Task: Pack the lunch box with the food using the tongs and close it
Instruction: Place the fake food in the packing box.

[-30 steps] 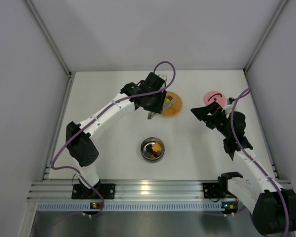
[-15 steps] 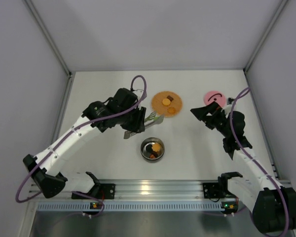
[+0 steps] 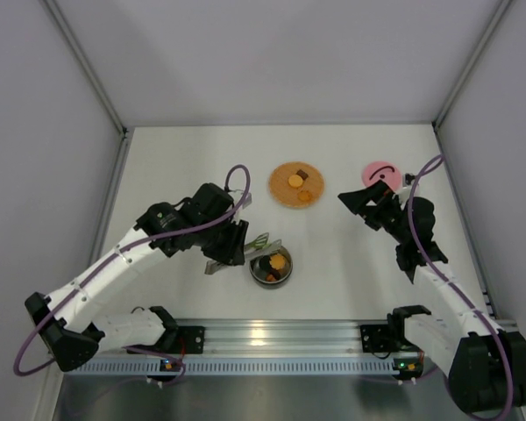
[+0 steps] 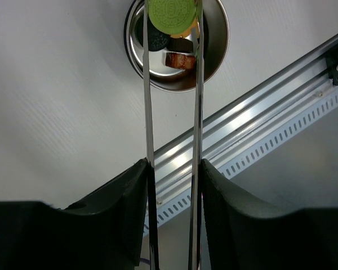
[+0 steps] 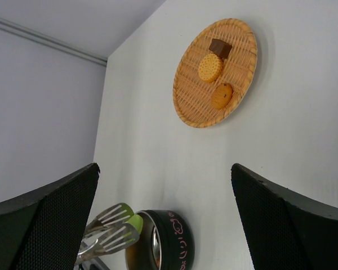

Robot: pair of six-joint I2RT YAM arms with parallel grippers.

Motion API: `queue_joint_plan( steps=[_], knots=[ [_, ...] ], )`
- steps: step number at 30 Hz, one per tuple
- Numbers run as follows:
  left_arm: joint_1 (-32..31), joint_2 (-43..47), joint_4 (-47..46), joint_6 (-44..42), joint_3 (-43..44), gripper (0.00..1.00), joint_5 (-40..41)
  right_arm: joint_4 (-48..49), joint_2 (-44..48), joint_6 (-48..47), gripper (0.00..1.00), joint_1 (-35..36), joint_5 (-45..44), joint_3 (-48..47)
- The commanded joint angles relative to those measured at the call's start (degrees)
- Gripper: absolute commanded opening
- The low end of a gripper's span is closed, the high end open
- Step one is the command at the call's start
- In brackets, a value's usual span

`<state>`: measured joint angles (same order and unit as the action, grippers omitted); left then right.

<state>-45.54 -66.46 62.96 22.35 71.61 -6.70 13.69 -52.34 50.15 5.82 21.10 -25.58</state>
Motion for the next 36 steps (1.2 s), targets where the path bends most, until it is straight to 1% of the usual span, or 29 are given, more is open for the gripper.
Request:
queue_joint_plan(
  steps=[1,8,10,19,23,29,33,34,36],
  knots=[
    [-0.3,2.8,0.8,-0.6,-1.1,0.45,-2.3,3.6,0.0,-0.4,0.99,-0.7,0.1,-1.0],
    [-0.3,4.9,1.9,-0.7,-3.4,0.45,-2.4,3.8,-0.2,-0.4,0.99,-0.7,0.1,-0.9],
    [-0.3,5.4,2.2,-0.8,-3.4,0.47,-2.3,3.9,-0.4,-0.4,0.99,-0.7,0.1,-0.8],
    [-0.4,5.0,1.8,-1.1,-2.8,0.54,-2.6,4.1,-0.5,-0.3,0.99,-0.6,0.1,-0.8],
    [-0.4,4.9,1.3,-0.8,-1.9,0.53,-2.3,4.1,-0.6,-0.3,1.0,-0.5,0.1,-0.8],
    [-0.4,2.5,-3.6,1.5,4.3,0.52,-1.7,4.7,-0.9,0.0,0.99,0.0,0.1,-0.7],
    [-0.4,-1.9,-7.7,2.3,8.0,0.52,1.2,4.6,-0.7,0.1,1.0,-0.1,0.1,-0.6],
    [-0.4,-4.3,-8.5,2.5,8.8,0.53,2.0,4.6,-0.6,0.1,0.99,-0.1,0.1,-0.6],
    [-0.4,-7.4,-10.0,2.6,11.9,0.53,6.3,4.6,-0.7,0.0,1.0,-0.1,0.1,-0.6]
  ],
)
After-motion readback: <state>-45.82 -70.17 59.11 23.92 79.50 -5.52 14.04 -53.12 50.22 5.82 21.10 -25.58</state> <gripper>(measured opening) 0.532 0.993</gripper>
